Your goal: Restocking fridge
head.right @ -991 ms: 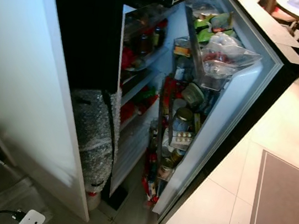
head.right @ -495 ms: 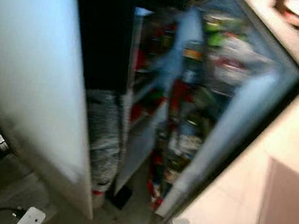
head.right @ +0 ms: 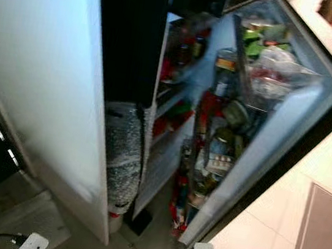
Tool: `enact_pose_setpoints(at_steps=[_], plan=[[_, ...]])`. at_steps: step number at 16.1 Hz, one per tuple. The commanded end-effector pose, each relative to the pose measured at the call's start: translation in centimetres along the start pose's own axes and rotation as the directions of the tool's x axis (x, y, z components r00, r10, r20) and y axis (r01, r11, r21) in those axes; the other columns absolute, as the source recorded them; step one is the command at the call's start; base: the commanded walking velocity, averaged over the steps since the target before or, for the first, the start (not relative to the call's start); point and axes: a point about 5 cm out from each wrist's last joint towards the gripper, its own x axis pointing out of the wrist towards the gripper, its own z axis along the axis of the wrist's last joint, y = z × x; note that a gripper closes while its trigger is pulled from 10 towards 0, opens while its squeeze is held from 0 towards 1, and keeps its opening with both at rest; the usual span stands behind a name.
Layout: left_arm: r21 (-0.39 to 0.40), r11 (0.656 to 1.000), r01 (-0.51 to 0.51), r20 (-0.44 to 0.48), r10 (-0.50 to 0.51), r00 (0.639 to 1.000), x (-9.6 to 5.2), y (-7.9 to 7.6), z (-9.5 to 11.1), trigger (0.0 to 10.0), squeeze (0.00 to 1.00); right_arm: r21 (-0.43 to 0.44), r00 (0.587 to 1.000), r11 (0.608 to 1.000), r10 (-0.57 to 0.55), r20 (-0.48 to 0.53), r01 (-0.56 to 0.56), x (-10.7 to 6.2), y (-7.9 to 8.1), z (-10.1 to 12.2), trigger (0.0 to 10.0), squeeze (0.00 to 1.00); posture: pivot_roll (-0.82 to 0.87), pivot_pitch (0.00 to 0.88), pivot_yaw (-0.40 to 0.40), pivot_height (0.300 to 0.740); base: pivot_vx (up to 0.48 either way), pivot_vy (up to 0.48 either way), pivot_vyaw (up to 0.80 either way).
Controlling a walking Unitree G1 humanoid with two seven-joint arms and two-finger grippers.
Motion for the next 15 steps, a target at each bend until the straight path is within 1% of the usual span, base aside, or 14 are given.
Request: enact_pose_setpoints(at_steps=[1, 4, 5, 7, 8, 12, 15], plan=[[-0.002, 1.000, 0.013, -0.009, -0.013, 1.000, 0.0, -0.3, -0.2, 10.0, 0.00, 0.004, 1.000, 1.000, -0.001, -0.001, 0.001, 0.0, -0.2, 0.0, 10.0, 0.00, -0.08, 0.000, -0.086, 0.740, 0.000, 0.000, 0.00], [-0.001, 1.000, 0.011, -0.009, -0.011, 1.000, 0.0, -0.2, -0.2, 10.0, 0.00, -0.013, 1.000, 1.000, 0.005, -0.001, -0.005, 0.0, -0.1, 0.0, 10.0, 0.00, -0.08, 0.000, -0.086, 0.740, 0.000, 0.000, 0.00], [0.000, 1.000, 0.012, -0.010, -0.012, 1.000, 0.0, -0.2, -0.3, 10.0, 0.00, -0.025, 1.000, 1.000, 0.004, 0.001, -0.004, 0.0, -0.1, 0.1, 10.0, 0.00, -0.08, 0.000, -0.086, 0.740, 0.000, 0.000, 0.80], [0.000, 1.000, 0.012, -0.010, -0.012, 1.000, 0.0, -0.3, -0.3, 10.0, 0.00, -0.014, 1.000, 1.000, 0.004, -0.002, -0.004, 0.0, 0.1, 0.0, 10.0, 0.00, -0.08, 0.000, -0.086, 0.740, 0.000, 0.000, 0.68], [-0.001, 1.000, 0.012, -0.011, -0.012, 1.000, 0.0, -0.3, -0.3, 10.0, 0.00, -0.012, 1.000, 1.000, 0.005, -0.005, -0.005, 0.0, 0.2, -0.1, 10.0, 0.00, -0.08, 0.000, -0.086, 0.740, 0.000, 0.000, 0.00], [0.001, 1.000, 0.014, -0.011, -0.014, 1.000, 0.0, -0.3, -0.3, 10.0, 0.00, -0.016, 1.000, 1.000, 0.007, -0.013, -0.007, 0.0, 0.3, -0.4, 10.0, 0.00, -0.08, 0.000, -0.085, 0.740, 0.000, -0.258, 0.00], [0.003, 1.000, 0.014, -0.012, -0.014, 1.000, 0.0, -0.3, -0.3, 10.0, 0.00, -0.029, 1.000, 0.999, 0.017, -0.010, -0.017, 0.0, 1.0, -0.4, 10.0, 0.00, -0.08, 0.000, -0.085, 0.740, 0.000, -0.304, 0.00]])
